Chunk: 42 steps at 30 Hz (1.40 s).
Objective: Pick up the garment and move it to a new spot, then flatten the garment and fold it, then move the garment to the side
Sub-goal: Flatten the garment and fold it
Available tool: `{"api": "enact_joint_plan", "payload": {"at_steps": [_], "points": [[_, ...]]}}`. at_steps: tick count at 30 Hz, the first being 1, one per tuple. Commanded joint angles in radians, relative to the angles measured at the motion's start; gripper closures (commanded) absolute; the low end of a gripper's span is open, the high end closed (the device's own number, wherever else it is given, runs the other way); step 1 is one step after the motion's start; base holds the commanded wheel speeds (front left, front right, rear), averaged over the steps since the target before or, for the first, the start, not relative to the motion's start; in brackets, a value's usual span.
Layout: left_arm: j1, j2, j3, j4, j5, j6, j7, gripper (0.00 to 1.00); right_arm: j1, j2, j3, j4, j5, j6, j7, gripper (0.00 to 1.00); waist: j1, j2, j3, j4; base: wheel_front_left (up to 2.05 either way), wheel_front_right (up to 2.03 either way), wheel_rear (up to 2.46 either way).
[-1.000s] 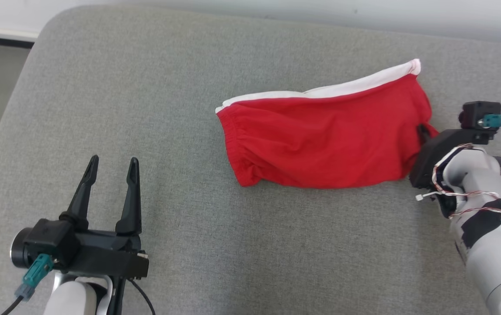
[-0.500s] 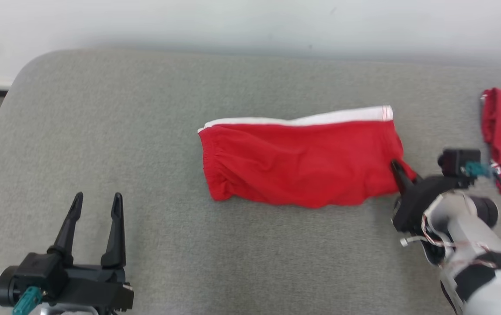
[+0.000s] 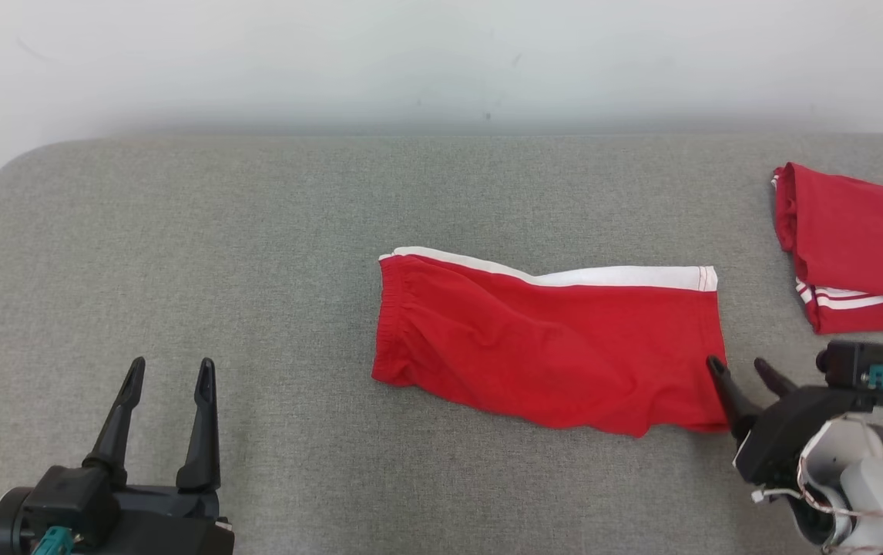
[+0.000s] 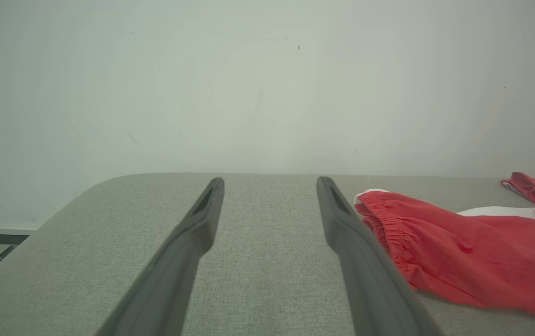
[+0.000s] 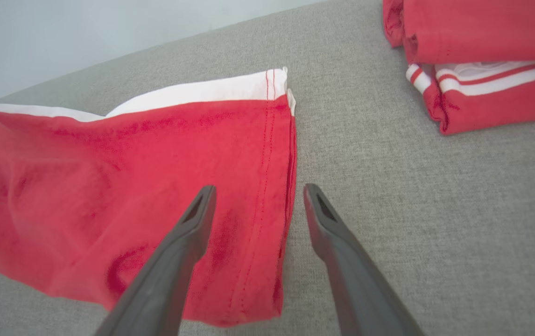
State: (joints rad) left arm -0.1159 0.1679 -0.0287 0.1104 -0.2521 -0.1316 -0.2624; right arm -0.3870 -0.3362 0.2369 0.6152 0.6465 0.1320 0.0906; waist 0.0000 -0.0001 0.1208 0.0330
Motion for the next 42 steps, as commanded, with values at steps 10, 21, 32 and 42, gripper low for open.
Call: {"api": "enact_joint_plan", "payload": {"at_steps": [10,21,32,42], "points": [[-0.003,-0.009,-0.010,-0.010,0.009,0.002,-0.003,0.00,-0.114,0.017,-0.088,0.079,-0.135,-0.002,0.174,0.00,0.0000,0.0001,0.016,0.035,0.00,0.00,0.00],[-0.024,-0.013,-0.017,0.007,0.004,0.002,-0.003,0.00,-0.147,0.065,-0.127,0.245,-0.227,-0.002,0.298,0.44,0.0000,0.0001,0.032,0.072,0.00,0.00,0.00],[-0.007,-0.013,-0.010,0.008,0.014,0.002,-0.003,0.00,-0.220,-0.026,-0.124,0.263,-0.301,-0.002,0.275,1.00,0.0000,0.0001,0.006,0.060,0.00,0.00,0.00],[0.007,-0.016,-0.014,0.010,0.013,0.002,-0.003,0.00,-0.258,-0.037,-0.104,0.215,-0.279,-0.002,0.286,1.00,0.0000,0.0001,-0.009,0.050,0.00,0.00,0.00]]}}
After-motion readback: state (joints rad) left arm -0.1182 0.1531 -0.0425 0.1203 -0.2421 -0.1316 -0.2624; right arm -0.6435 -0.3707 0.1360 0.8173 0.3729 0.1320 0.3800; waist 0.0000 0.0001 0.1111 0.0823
